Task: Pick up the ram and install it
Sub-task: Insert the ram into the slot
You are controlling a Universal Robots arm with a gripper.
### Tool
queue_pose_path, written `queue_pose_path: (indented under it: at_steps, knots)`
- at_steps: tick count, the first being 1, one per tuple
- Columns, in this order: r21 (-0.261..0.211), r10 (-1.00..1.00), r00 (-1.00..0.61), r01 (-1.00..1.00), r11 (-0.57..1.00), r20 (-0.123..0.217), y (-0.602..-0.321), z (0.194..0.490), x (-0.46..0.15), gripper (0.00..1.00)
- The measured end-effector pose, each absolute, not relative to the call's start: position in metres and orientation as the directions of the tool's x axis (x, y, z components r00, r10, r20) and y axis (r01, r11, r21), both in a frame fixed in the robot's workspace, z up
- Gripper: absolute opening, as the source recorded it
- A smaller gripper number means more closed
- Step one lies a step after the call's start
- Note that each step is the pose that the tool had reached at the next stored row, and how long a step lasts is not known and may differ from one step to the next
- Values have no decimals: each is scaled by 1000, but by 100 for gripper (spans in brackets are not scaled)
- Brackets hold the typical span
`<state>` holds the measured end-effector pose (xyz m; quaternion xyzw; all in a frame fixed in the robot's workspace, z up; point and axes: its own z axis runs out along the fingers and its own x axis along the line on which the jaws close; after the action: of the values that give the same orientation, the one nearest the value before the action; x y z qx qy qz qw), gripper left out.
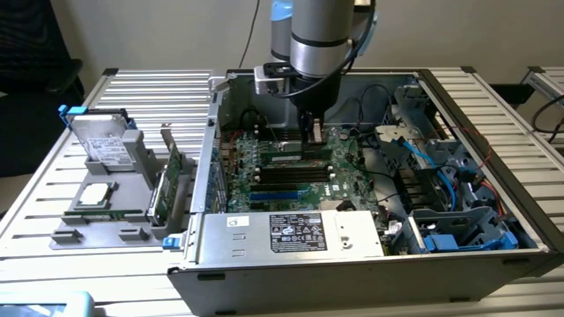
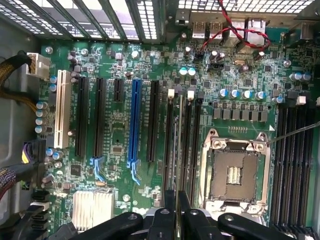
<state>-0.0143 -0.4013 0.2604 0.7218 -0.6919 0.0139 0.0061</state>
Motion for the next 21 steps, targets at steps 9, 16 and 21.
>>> queue_pose_path:
  at_steps: [9, 16, 21]
  knots:
    - [-4, -999, 15, -1000, -15, 28, -401, 257, -14, 14]
    - [-4, -999, 13, -1000, -13, 29, -401, 255, -14, 14]
    - [-4, -999, 13, -1000, -13, 35, -401, 250, -14, 14]
